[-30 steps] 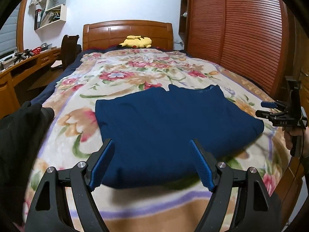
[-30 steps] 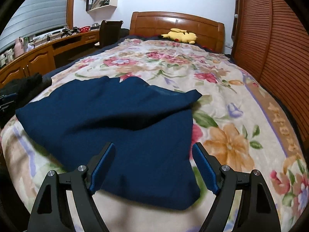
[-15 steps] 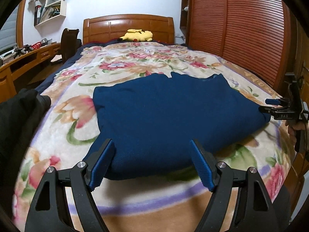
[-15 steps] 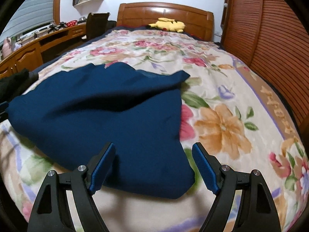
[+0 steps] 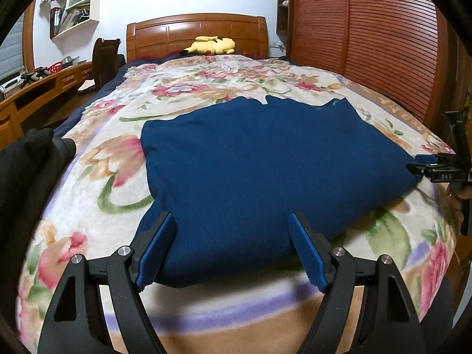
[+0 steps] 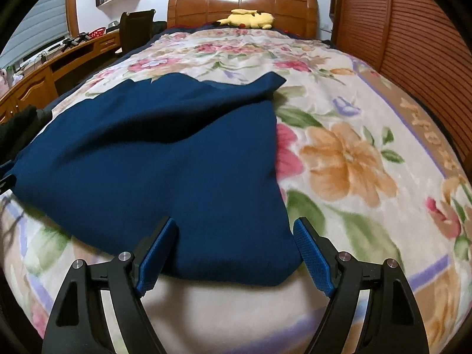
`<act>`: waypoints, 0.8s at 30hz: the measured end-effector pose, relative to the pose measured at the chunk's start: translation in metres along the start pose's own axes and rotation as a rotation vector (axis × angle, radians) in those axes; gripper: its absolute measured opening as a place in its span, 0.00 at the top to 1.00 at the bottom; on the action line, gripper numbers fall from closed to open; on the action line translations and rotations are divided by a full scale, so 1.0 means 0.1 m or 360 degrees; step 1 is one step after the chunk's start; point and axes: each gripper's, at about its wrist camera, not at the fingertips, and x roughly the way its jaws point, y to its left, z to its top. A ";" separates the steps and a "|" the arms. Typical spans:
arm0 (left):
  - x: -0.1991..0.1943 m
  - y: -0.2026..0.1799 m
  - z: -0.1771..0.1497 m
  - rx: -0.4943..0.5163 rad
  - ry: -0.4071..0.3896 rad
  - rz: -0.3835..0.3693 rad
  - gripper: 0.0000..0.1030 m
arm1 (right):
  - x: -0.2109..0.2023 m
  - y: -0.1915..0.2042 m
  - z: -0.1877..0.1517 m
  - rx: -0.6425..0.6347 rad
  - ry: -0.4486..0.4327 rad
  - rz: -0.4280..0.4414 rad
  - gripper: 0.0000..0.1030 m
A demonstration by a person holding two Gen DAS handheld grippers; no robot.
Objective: Fold large clothes
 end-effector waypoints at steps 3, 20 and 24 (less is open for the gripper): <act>0.01 0.00 0.00 0.0000 0.0002 -0.0001 0.22 | 0.04 -0.02 -0.03 0.0024 0.0013 0.0018 0.19; 0.01 0.00 -0.02 -0.0001 0.0002 -0.0002 0.22 | 0.13 -0.03 -0.09 0.0103 0.0033 0.0158 0.32; 0.01 0.00 -0.02 -0.0003 0.0003 -0.0004 0.22 | 0.13 -0.02 -0.04 0.0115 0.0069 0.0250 0.58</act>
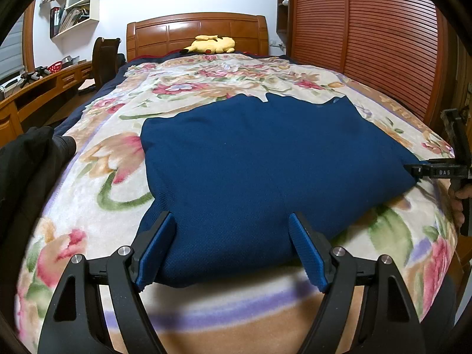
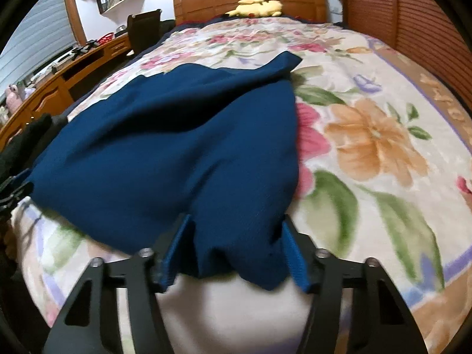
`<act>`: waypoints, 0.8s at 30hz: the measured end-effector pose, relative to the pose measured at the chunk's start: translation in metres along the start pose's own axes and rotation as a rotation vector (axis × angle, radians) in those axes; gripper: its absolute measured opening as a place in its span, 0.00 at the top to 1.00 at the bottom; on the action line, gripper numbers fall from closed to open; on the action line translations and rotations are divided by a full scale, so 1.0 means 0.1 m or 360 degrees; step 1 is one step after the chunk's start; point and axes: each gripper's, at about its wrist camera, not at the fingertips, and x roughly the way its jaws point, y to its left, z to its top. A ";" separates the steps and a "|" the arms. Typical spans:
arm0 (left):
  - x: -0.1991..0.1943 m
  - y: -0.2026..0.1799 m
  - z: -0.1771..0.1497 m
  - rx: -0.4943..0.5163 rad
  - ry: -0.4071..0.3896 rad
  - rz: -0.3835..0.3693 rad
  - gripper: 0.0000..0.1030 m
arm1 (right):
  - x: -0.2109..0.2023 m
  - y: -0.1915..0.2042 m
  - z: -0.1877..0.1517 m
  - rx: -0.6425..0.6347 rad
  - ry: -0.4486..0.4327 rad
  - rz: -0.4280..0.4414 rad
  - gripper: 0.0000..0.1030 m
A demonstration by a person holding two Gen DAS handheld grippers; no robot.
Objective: Fold large clothes
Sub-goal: 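Grasp the jacket edge with the right gripper and fold it onto the jacket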
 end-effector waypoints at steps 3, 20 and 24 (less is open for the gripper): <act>0.01 0.00 0.00 -0.0004 0.0002 0.0002 0.23 | -0.10 0.09 0.08 -0.0064 -0.0050 -0.0027 0.67; -0.26 0.33 -0.04 -0.0093 -0.0082 0.0009 0.22 | -0.53 1.81 1.08 -0.0580 -0.0472 0.0119 0.76; -0.36 0.50 -0.06 -0.0119 -0.0107 0.0037 0.22 | -0.42 2.41 1.20 -0.0716 -0.0508 0.0237 0.76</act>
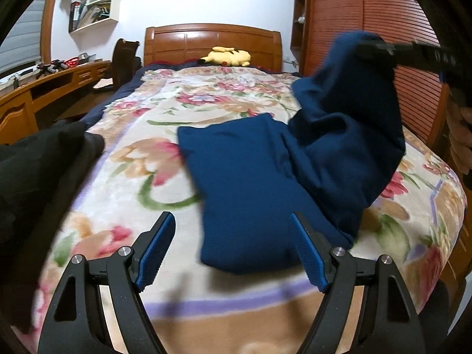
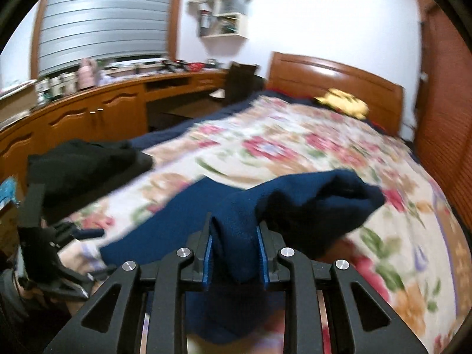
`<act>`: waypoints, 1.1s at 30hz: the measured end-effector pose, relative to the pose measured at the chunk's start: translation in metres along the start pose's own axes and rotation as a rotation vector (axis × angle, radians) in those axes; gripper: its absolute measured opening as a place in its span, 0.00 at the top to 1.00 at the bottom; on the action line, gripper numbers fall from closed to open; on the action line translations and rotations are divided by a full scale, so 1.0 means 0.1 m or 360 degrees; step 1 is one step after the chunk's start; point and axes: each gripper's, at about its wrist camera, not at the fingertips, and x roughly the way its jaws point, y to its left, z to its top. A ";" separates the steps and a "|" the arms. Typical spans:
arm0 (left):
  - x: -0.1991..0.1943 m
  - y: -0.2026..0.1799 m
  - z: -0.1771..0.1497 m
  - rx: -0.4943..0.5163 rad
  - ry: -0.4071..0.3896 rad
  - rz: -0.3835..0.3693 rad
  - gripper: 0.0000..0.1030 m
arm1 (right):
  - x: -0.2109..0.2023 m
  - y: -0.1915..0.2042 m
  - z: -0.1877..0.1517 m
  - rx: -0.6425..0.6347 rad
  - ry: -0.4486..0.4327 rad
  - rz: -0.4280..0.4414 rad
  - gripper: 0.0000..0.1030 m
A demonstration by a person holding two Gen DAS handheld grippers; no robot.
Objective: Fold large clothes
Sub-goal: 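Grasp the jacket edge with the right gripper and fold it onto the jacket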
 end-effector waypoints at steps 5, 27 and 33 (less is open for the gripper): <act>-0.14 0.29 -0.04 -0.0048 -0.0030 0.0062 0.22 | 0.38 0.56 0.21 -0.0110 0.0034 0.0170 0.76; -0.28 0.60 -0.03 -0.0203 -0.0131 0.0027 0.23 | 0.63 0.35 -0.34 -0.0014 0.0176 0.0052 0.55; -0.33 0.57 -0.03 -0.0201 -0.0162 0.0021 0.22 | 0.81 0.54 -0.79 -0.0047 0.0351 0.0201 0.65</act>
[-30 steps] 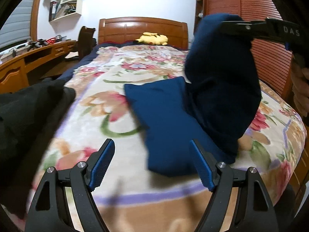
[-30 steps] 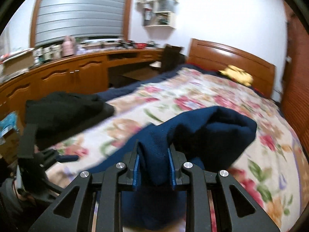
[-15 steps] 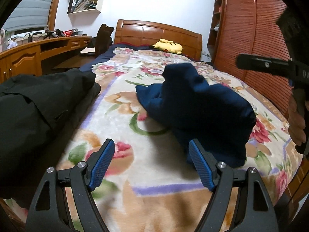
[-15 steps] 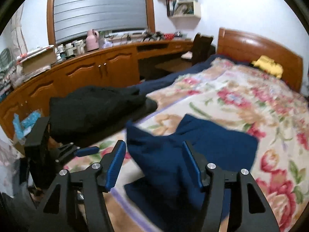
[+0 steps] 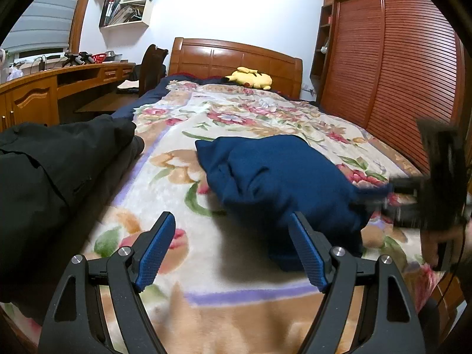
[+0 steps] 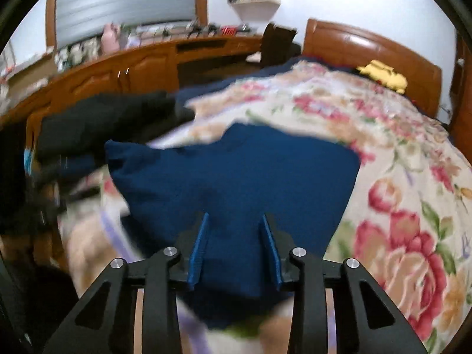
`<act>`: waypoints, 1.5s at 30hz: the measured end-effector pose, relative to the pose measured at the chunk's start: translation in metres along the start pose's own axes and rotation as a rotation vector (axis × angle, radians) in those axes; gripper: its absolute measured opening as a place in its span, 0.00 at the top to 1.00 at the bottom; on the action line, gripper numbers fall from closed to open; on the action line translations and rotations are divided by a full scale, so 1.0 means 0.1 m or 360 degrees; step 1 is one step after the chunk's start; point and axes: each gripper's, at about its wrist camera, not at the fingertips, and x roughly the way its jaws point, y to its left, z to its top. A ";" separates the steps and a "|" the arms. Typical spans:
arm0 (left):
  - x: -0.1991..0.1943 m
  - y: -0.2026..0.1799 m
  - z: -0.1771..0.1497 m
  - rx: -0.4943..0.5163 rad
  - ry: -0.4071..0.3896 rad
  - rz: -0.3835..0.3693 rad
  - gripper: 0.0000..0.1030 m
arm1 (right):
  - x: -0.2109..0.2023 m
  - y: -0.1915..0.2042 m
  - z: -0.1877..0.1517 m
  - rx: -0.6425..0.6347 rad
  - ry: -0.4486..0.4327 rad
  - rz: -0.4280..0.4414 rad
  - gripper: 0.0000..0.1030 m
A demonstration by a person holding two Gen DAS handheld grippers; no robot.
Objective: Fold large clothes
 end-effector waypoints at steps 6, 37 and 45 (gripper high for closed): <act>0.01 -0.04 0.01 -0.0015 -0.0004 -0.0022 0.22 | -0.05 0.02 -0.30 0.0002 0.0115 -0.0063 0.66; 0.11 -0.16 -0.01 0.0044 0.0037 0.0005 0.22 | 0.03 0.07 -0.25 0.0112 -0.0008 -0.0323 0.18; 0.13 -0.19 -0.02 0.0062 0.0047 -0.0001 0.22 | -0.13 -0.19 -0.43 0.0202 0.0028 -0.0430 0.71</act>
